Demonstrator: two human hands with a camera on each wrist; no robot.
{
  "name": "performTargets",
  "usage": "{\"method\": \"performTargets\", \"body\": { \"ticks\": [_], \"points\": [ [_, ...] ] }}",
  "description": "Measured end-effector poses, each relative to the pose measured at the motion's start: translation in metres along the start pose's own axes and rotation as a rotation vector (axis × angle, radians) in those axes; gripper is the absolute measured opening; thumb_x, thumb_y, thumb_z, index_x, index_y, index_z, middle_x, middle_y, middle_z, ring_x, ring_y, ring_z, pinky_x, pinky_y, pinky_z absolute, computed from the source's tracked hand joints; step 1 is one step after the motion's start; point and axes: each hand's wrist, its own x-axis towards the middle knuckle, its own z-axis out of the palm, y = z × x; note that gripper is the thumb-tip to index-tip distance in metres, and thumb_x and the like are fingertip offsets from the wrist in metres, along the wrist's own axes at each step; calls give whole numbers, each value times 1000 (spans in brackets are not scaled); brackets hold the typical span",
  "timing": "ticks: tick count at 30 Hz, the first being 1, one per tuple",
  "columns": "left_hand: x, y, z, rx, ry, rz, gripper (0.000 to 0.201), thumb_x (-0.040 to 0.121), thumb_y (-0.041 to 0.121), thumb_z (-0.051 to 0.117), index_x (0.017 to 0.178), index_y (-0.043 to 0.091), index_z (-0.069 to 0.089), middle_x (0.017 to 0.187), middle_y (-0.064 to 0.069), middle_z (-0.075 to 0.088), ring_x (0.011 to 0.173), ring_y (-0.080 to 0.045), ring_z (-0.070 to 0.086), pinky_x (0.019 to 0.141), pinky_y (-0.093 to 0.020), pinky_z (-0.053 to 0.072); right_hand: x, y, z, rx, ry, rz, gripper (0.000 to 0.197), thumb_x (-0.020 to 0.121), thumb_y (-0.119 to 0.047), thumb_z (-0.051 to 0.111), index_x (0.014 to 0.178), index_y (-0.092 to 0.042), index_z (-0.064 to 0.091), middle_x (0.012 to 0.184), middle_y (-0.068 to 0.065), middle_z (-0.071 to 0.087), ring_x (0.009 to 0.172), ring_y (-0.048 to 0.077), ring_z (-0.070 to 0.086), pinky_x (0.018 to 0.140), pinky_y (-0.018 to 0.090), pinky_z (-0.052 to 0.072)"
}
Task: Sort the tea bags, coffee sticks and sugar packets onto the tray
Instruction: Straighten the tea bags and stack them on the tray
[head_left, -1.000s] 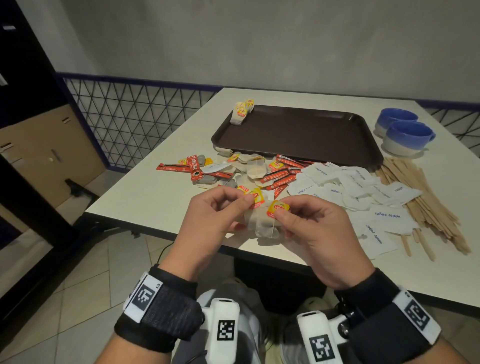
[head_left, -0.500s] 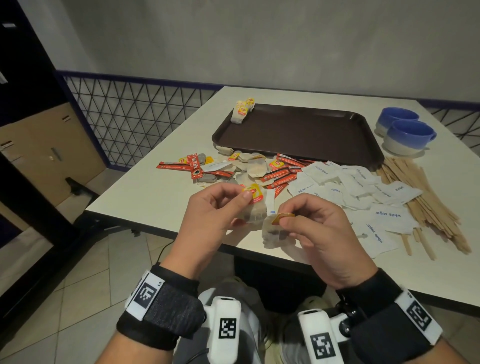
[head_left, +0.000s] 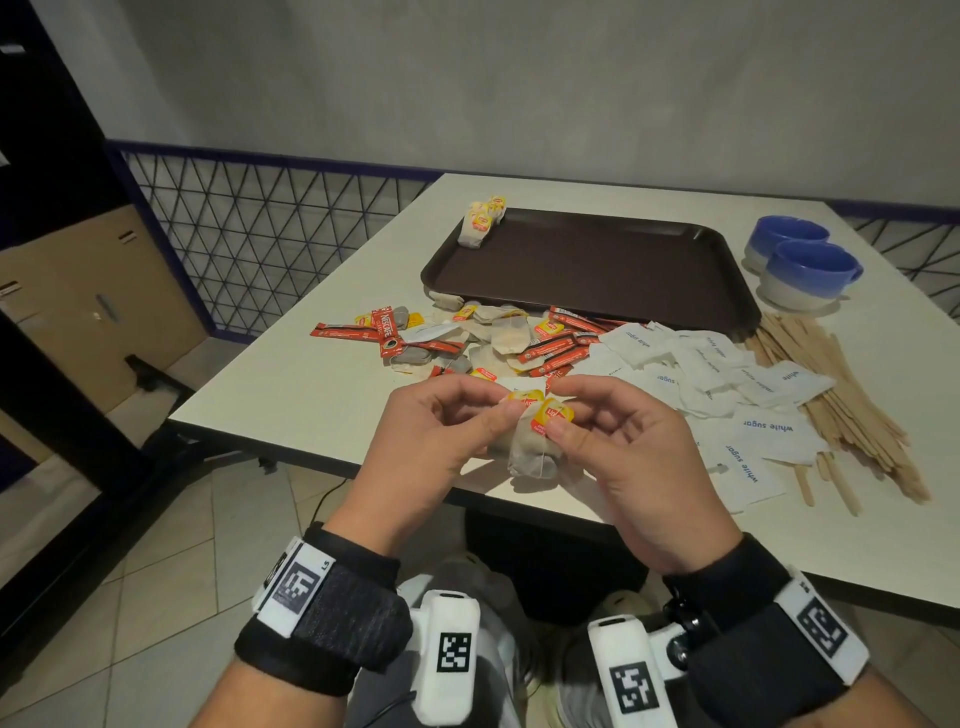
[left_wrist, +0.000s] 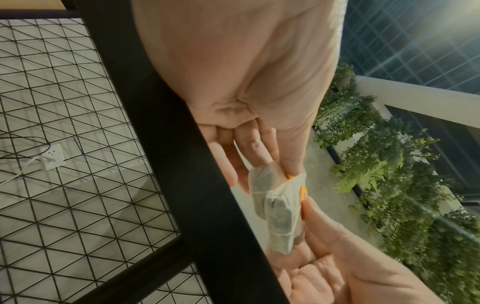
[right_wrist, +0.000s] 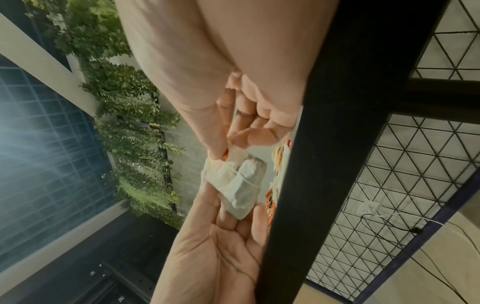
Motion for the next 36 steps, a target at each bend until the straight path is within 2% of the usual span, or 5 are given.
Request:
{"method": "performTargets", "body": {
  "ticks": [10, 15, 20, 28, 36],
  "points": [
    [-4, 6, 2, 47, -43, 8, 6, 85, 19, 77, 79, 19, 77, 74, 3, 75, 69, -9, 70, 51, -13, 48, -6, -1, 4, -161, -98, -95, 25, 90, 1, 69, 112, -10, 75, 97, 11, 75, 89, 14, 71, 77, 25, 59],
    [-4, 4, 3, 51, -35, 12, 10, 89, 15, 74, 80, 14, 75, 63, 11, 69, 63, -3, 66, 47, -11, 45, -3, 3, 2, -206, -50, -119, 22, 89, -5, 73, 109, -15, 77, 98, 22, 70, 91, 39, 63, 81, 44, 58],
    [-6, 5, 2, 12, -71, 12, 3, 87, 10, 77, 84, 10, 76, 67, 5, 73, 63, -4, 68, 55, -14, 50, -3, 3, 2, -166, -25, -111, 22, 86, -3, 76, 105, -14, 77, 79, 5, 64, 70, 10, 55, 67, 21, 53],
    [-2, 2, 1, -2, -38, -15, 9, 82, 22, 79, 87, 14, 80, 86, -11, 79, 81, -25, 76, 74, -33, 60, -1, 4, 4, -103, 40, -83, 16, 85, -5, 76, 100, -1, 73, 93, 23, 71, 79, 21, 68, 71, 27, 61],
    [-5, 2, -1, 49, -104, 9, 4, 81, 16, 82, 82, 18, 78, 76, -1, 78, 73, -10, 73, 64, -15, 52, -2, 6, 3, -172, 59, -109, 16, 83, -6, 78, 99, -8, 79, 86, 18, 72, 72, 16, 64, 69, 28, 60]
  ]
}}
